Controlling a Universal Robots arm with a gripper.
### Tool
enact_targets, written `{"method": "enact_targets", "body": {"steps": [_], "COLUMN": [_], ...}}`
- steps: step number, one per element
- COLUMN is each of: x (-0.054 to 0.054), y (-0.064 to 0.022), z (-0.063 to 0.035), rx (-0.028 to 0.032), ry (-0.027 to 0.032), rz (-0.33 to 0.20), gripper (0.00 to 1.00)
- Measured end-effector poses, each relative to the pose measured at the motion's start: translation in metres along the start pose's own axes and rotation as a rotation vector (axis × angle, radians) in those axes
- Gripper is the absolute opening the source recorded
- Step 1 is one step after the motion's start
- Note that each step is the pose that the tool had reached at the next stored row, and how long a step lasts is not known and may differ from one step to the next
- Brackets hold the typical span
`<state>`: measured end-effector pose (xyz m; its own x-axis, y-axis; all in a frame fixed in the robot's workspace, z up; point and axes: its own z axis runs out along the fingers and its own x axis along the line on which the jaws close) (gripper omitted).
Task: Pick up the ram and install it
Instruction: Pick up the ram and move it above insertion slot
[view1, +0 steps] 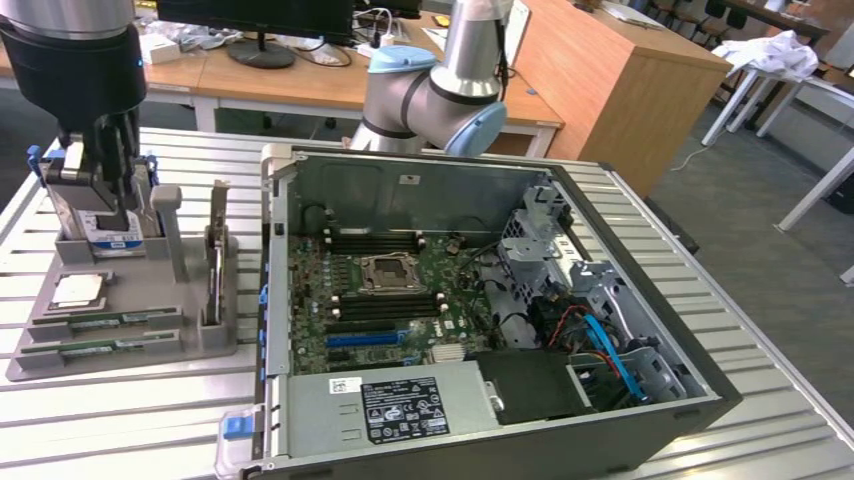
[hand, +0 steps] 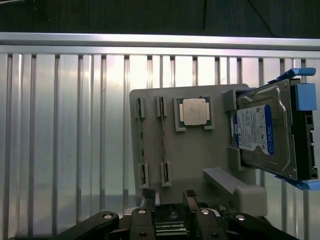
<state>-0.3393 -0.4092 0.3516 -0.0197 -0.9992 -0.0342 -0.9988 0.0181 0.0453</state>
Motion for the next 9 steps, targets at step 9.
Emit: {"method": "enact_targets", "body": {"steps": [9], "x": [0.0002], "y": [0.0007], "z": [0.0025], "rx": [0.0], "ry": [-0.0004], "rz": [0.0], "gripper": [0.36]}}
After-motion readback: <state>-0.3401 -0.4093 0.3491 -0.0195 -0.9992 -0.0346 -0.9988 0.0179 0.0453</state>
